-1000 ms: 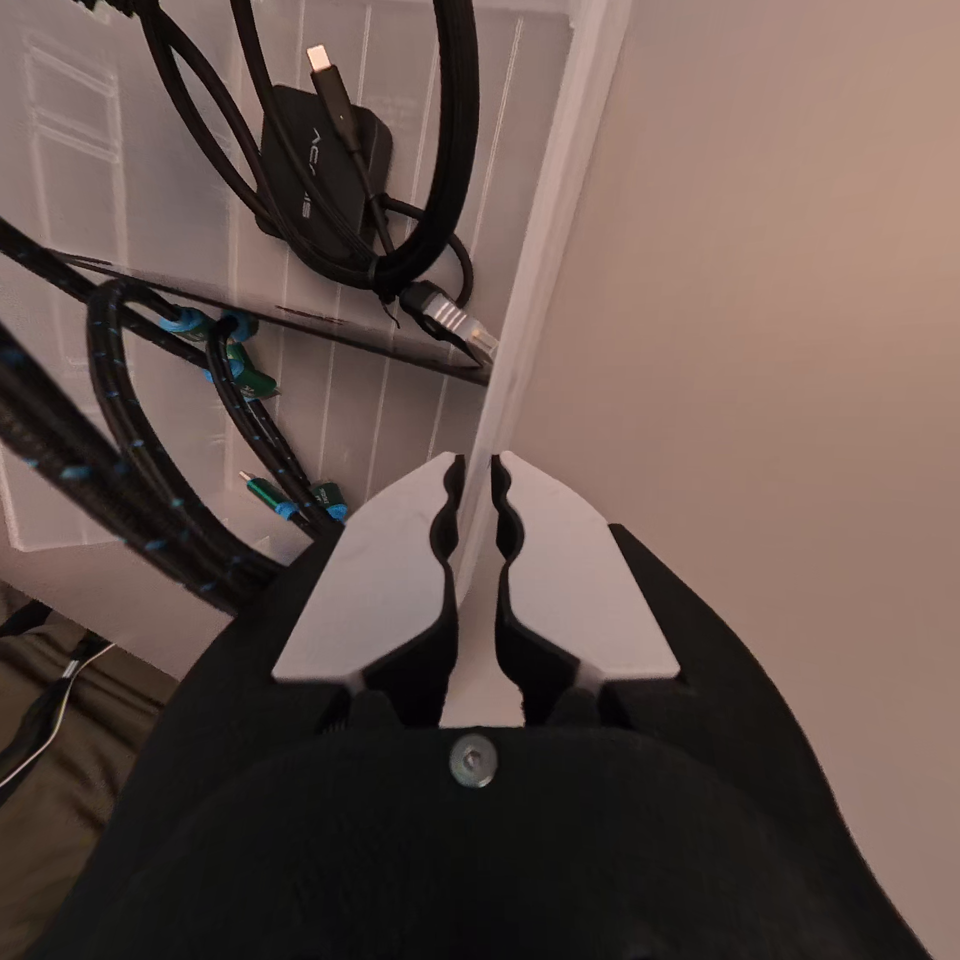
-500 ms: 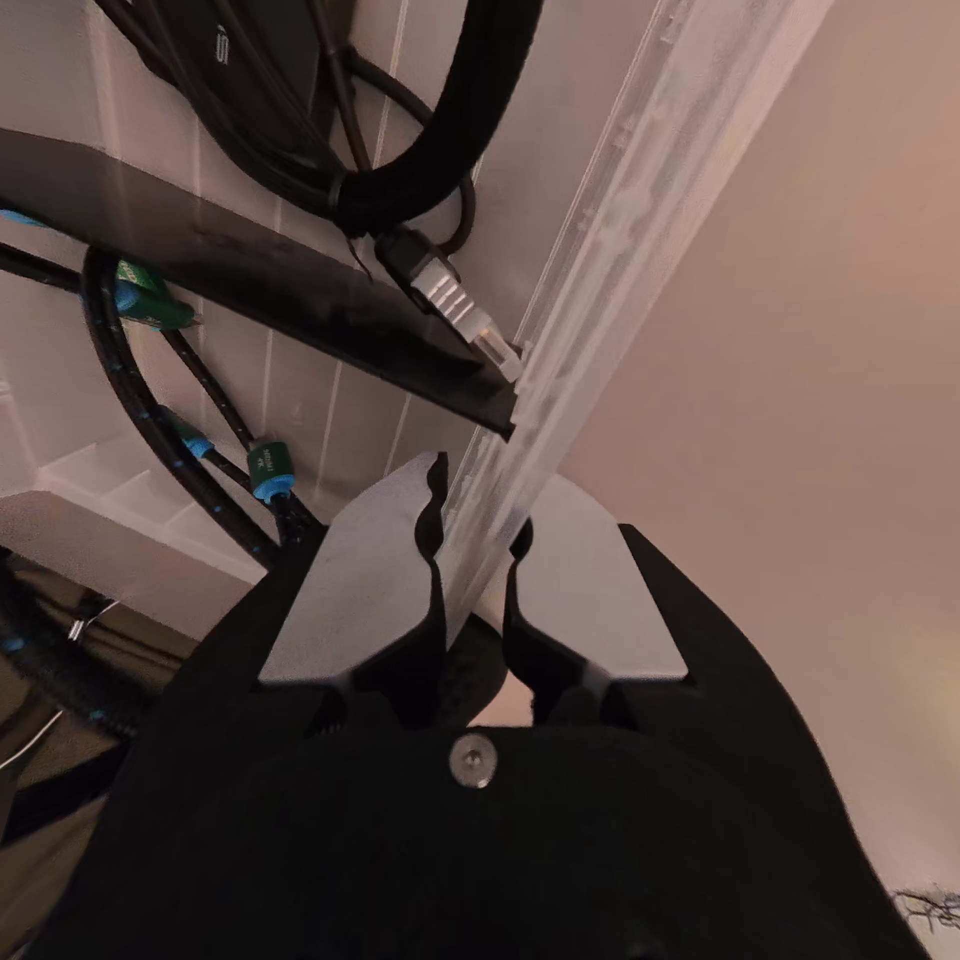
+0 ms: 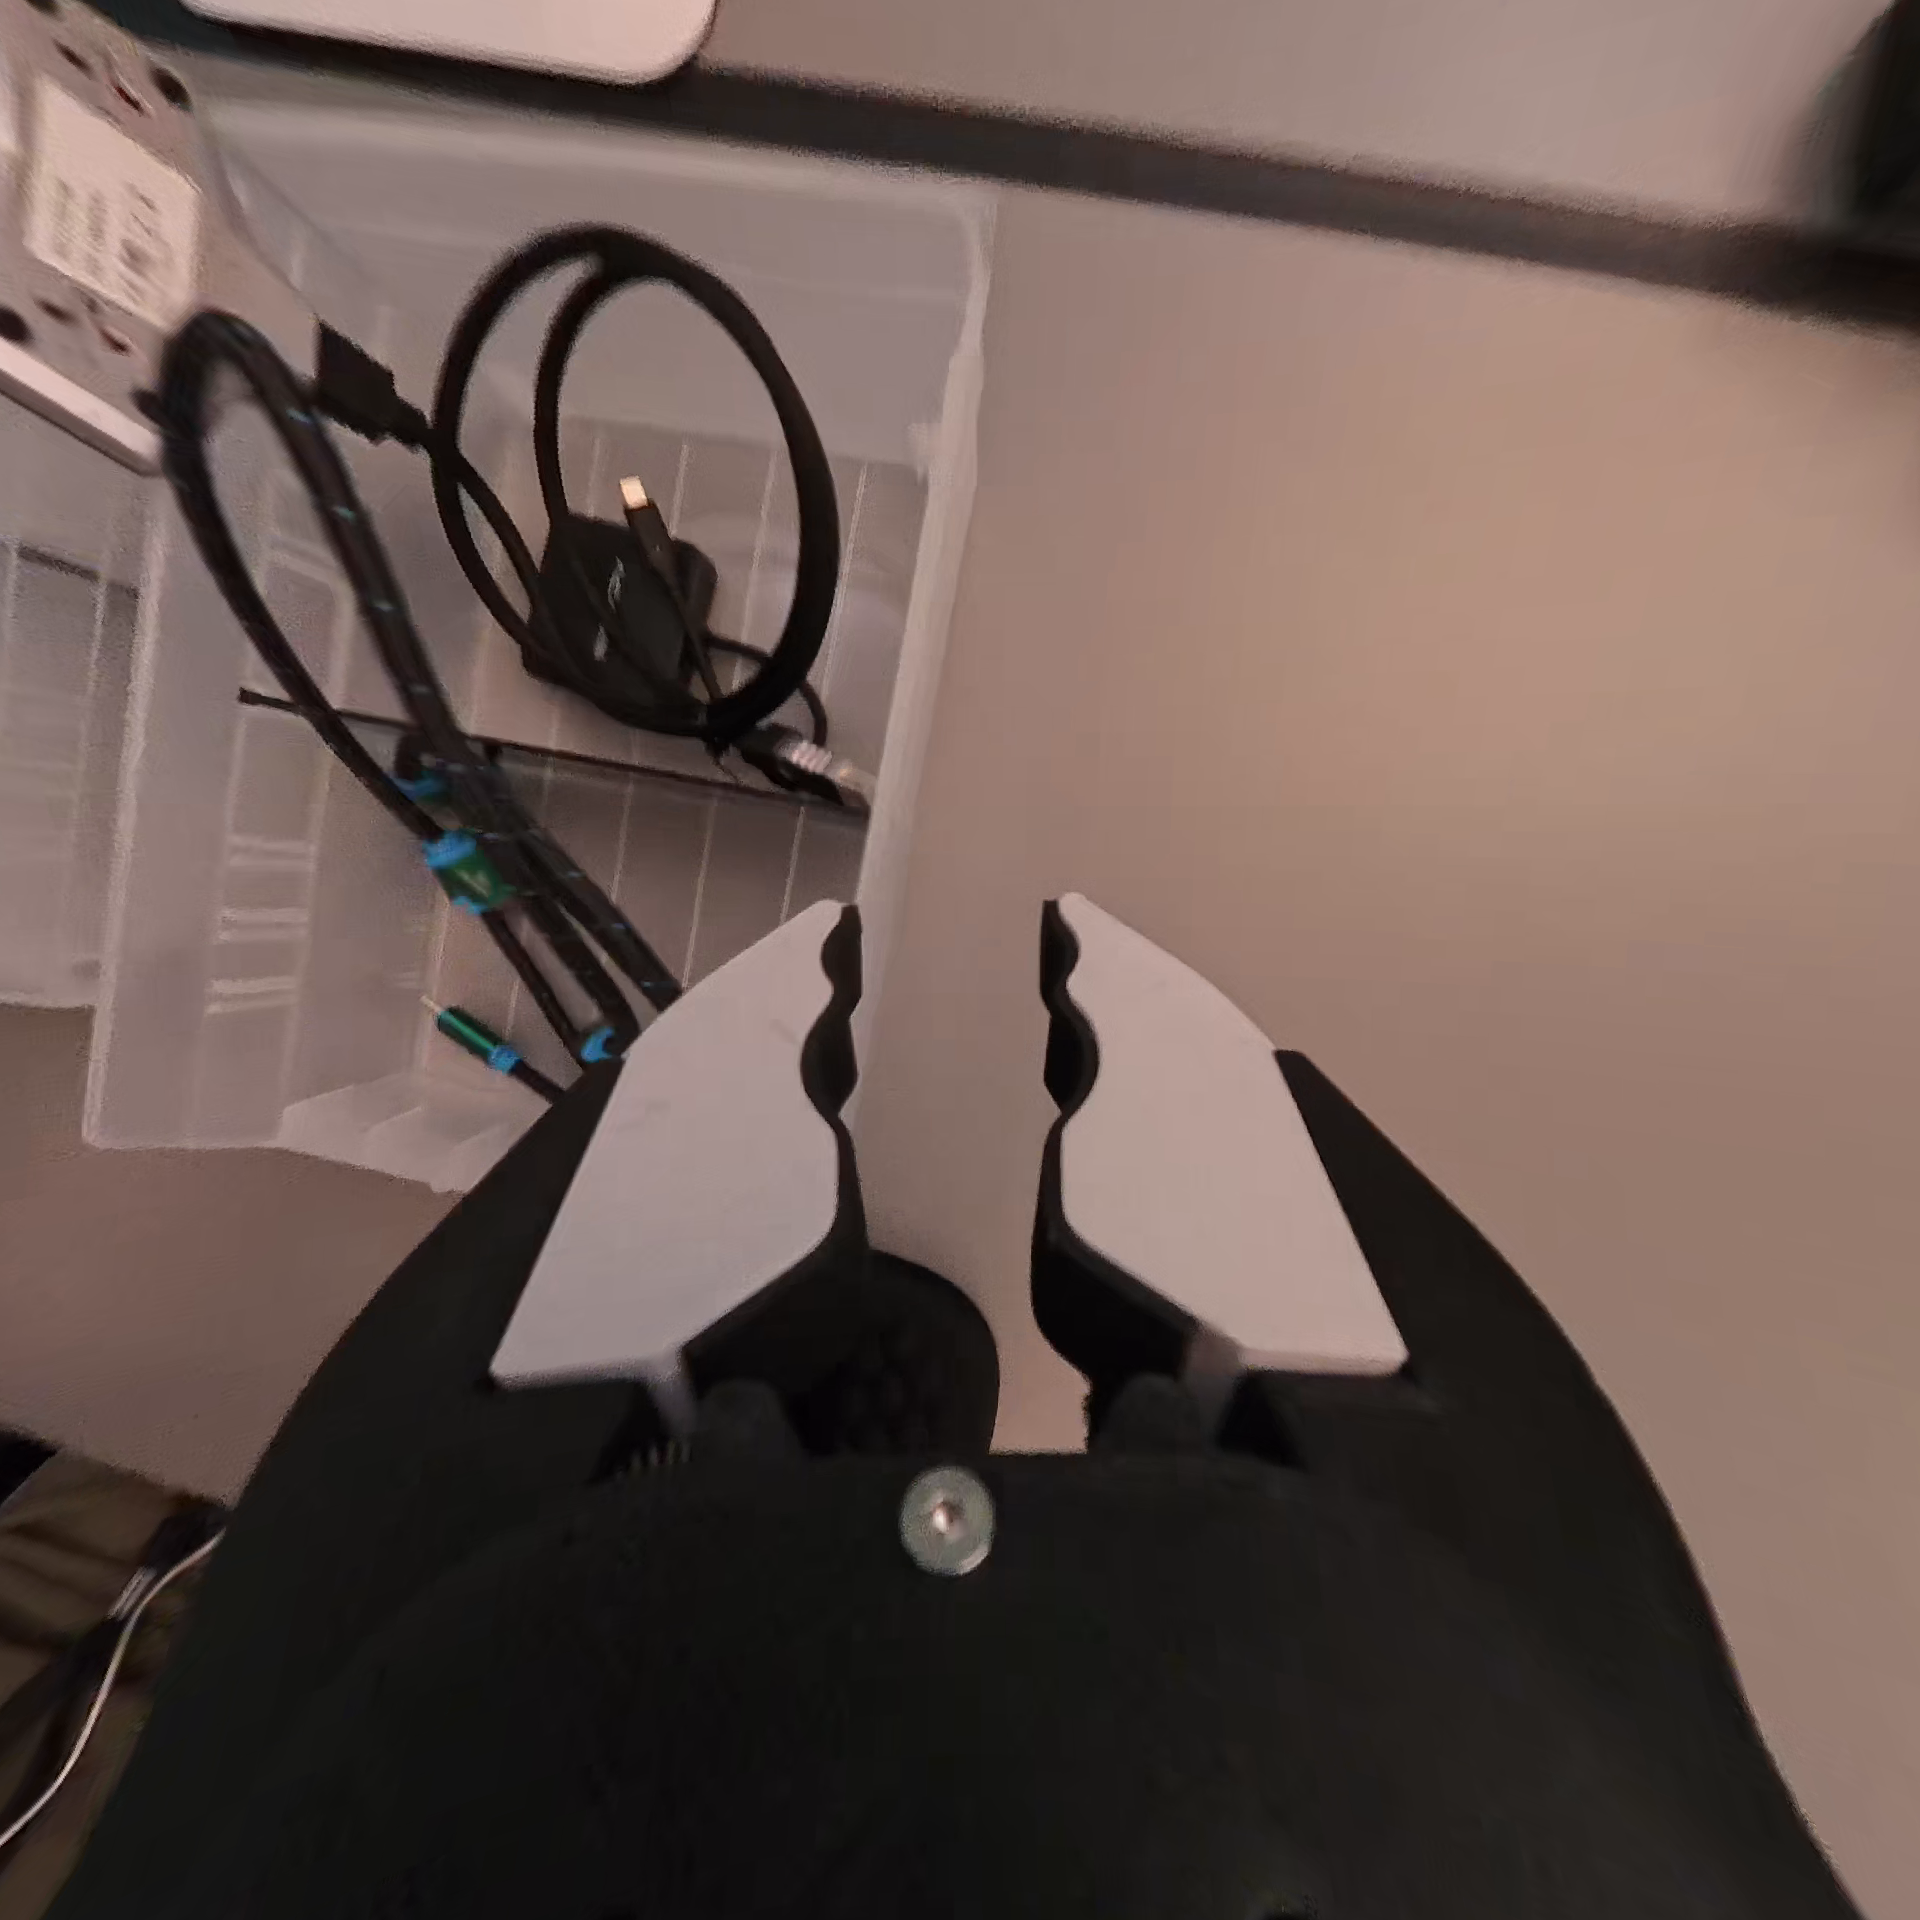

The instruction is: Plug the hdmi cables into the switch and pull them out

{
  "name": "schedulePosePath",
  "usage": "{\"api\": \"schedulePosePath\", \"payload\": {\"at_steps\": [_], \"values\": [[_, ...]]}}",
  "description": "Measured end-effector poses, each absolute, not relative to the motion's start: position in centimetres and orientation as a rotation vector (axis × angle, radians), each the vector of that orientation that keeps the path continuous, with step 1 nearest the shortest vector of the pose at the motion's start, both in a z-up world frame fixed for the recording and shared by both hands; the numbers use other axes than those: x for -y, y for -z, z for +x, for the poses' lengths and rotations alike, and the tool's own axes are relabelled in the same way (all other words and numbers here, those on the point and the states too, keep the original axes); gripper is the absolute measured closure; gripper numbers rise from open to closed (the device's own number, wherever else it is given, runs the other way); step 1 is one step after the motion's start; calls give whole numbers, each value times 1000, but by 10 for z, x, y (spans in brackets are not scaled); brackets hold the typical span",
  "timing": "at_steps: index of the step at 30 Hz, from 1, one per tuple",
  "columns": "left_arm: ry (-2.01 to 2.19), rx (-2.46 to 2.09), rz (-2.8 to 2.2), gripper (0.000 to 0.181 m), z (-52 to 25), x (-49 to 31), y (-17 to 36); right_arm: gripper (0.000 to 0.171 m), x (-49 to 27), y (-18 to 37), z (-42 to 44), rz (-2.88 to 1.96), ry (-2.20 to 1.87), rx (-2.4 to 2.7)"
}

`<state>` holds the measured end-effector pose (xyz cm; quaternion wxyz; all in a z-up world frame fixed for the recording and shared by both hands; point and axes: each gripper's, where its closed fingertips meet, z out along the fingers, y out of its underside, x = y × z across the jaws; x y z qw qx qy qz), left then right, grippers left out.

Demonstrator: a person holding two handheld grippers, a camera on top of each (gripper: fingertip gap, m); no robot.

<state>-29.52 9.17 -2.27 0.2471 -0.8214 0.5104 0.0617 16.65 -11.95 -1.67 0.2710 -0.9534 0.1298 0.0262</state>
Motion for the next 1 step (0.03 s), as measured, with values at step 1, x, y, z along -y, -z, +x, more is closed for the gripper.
{"api": "schedulePosePath", "payload": {"at_steps": [1], "values": [[-163, -1380, -2207, 142, -296, -89, 14, 137, 117, 1, 162, -2514, -10, -319]]}}
